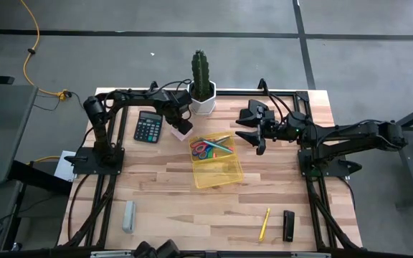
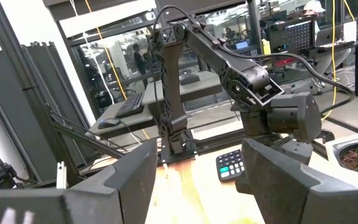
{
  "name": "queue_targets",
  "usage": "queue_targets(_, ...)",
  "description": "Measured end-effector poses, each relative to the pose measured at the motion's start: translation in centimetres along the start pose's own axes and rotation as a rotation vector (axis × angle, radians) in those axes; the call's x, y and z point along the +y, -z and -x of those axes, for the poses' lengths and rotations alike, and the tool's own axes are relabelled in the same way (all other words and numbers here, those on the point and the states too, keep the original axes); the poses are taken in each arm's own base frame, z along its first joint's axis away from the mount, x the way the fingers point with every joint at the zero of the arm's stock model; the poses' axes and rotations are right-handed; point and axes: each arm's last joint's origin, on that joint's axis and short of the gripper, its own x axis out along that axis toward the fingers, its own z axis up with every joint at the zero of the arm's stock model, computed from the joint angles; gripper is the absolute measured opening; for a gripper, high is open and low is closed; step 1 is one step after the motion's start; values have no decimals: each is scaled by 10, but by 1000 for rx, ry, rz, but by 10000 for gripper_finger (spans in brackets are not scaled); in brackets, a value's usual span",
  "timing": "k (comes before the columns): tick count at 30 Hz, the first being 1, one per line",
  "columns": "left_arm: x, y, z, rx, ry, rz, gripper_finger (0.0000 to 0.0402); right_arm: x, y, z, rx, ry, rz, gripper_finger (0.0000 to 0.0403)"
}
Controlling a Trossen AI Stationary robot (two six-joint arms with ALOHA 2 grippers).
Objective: Pack school essentials
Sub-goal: Put the pink sticky notes into the yellow supply box
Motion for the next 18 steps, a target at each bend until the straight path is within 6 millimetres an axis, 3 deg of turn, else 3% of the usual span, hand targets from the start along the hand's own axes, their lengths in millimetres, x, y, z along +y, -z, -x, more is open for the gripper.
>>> queue_targets(5, 1, 1, 14, -44, 2, -20, 2, 0, 0, 0, 1, 0, 0, 227)
queue_targets(18, 3, 11, 104, -381, 73, -61, 0, 0, 0, 0, 1, 0, 3, 227)
